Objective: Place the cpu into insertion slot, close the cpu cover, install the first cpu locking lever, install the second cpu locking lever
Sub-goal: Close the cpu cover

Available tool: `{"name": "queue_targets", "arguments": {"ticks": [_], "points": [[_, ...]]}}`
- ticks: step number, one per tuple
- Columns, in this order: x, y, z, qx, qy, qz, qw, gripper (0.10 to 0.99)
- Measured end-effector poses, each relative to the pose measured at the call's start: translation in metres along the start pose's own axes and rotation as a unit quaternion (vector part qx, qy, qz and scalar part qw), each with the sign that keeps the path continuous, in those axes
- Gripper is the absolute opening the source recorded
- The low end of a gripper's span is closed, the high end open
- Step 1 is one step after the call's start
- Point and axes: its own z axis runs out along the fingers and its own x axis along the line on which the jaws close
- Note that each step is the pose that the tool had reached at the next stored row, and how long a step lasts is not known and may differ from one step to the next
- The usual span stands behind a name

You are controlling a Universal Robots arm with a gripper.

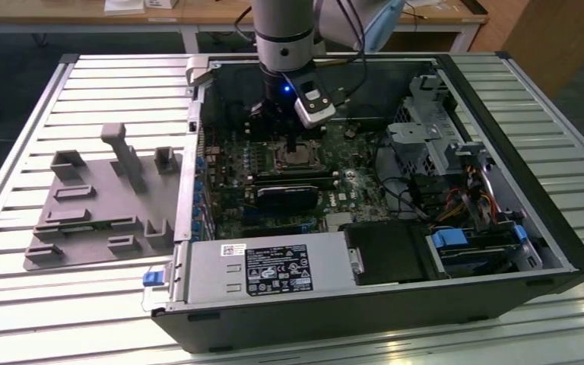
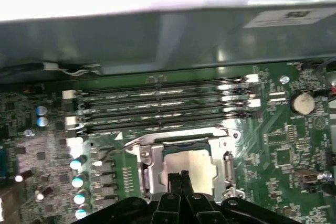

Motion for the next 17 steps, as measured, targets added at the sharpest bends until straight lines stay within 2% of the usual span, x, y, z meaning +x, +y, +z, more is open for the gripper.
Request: {"name": "queue_targets", "arguments": {"ticks": [5,10,17], "points": [[-0.0088,0.001,0.0013,-0.0001,0.0001,0.0,1.0,0.102],[-0.0105,0.0007,0.0025,0.0,0.0002,-0.001,1.0,0.102],[-0.011,-0.0033,0.0035,-0.0003,0.0001,-0.002,1.0,0.102]]}}
